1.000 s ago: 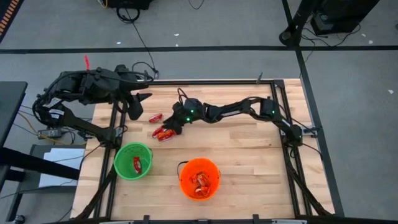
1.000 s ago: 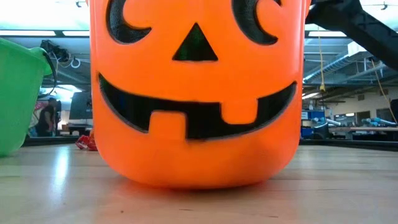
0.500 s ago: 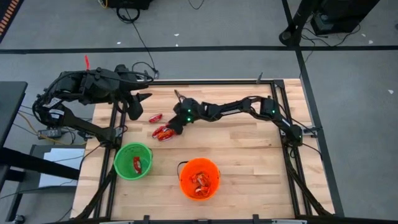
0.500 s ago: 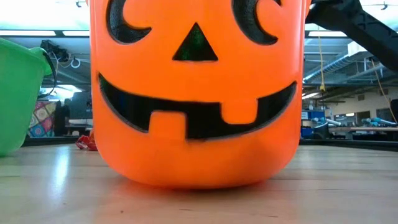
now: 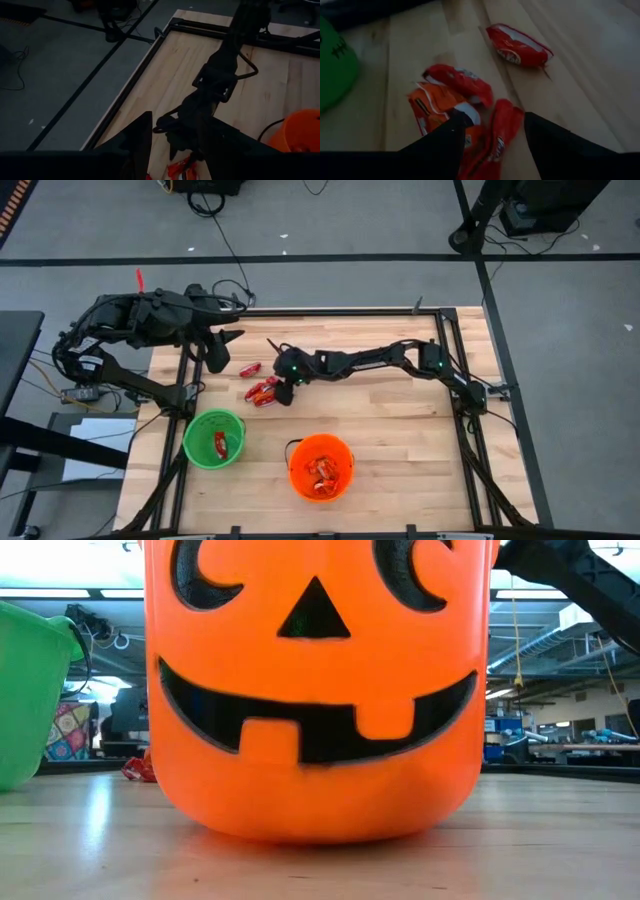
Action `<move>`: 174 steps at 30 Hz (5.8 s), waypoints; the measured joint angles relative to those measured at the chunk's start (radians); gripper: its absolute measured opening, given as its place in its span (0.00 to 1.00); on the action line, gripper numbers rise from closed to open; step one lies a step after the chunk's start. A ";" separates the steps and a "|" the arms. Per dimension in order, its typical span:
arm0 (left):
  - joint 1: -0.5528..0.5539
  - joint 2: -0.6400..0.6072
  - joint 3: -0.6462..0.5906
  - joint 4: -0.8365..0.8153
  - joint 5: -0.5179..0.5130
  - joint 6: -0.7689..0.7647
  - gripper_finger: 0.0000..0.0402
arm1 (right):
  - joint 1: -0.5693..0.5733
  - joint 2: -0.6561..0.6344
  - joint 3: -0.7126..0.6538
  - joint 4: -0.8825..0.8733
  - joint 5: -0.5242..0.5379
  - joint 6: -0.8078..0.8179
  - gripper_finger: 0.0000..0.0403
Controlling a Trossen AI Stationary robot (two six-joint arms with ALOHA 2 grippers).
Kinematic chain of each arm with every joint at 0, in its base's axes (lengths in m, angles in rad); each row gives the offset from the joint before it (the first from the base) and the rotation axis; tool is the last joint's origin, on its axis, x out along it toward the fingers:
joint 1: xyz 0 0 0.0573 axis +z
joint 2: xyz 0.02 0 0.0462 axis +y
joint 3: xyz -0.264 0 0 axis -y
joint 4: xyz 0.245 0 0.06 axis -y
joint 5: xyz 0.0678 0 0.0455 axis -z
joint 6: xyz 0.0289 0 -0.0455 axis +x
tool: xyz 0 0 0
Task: Sort candy by brand, put in halloween buckets
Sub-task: Put the red chocolate into the green bucket
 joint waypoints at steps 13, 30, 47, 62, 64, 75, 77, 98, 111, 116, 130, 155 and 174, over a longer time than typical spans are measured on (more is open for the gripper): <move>0.000 0.000 0.000 0.002 0.000 0.000 0.40 | 0.009 0.000 -0.016 -0.040 -0.030 0.006 0.53; 0.000 0.000 0.000 0.003 0.034 -0.001 0.40 | -0.001 0.002 -0.041 -0.044 -0.026 0.026 0.37; 0.000 0.000 0.000 0.004 0.034 -0.001 0.40 | 0.012 0.001 -0.090 -0.011 -0.064 0.052 0.02; 0.000 0.000 0.000 0.000 0.034 0.004 0.40 | 0.016 -0.076 -0.027 -0.051 -0.109 0.086 0.01; 0.000 0.000 0.000 -0.001 0.034 0.004 0.40 | 0.017 -0.117 -0.024 -0.045 -0.124 0.103 0.00; 0.000 -0.003 0.000 0.001 0.034 0.065 0.40 | -0.068 -0.297 -0.023 0.474 -0.812 0.500 0.00; 0.000 -0.004 0.000 -0.001 0.034 0.076 0.40 | -0.068 -0.300 -0.023 0.702 -0.911 0.648 0.00; 0.000 -0.047 0.000 -0.005 0.034 0.090 0.40 | 0.037 -0.292 -0.037 1.309 -0.973 1.091 0.00; 0.000 -0.109 0.000 0.014 0.121 0.079 0.40 | 0.035 -0.292 -0.036 0.598 -0.662 0.730 0.00; 0.000 -0.178 0.000 0.039 0.095 0.035 0.40 | 0.020 -0.291 -0.038 0.246 -0.374 0.572 0.00; 0.000 -0.225 0.000 0.138 0.077 0.032 0.40 | 0.065 -0.291 -0.036 0.167 -0.212 0.467 0.00; 0.000 -0.206 -0.181 -0.098 0.429 -0.204 0.40 | 0.110 -0.292 0.090 0.270 -0.304 0.400 0.00; 0.000 -0.226 -0.325 0.076 0.509 -0.121 0.40 | 0.110 -0.293 0.146 0.202 -0.311 0.383 0.00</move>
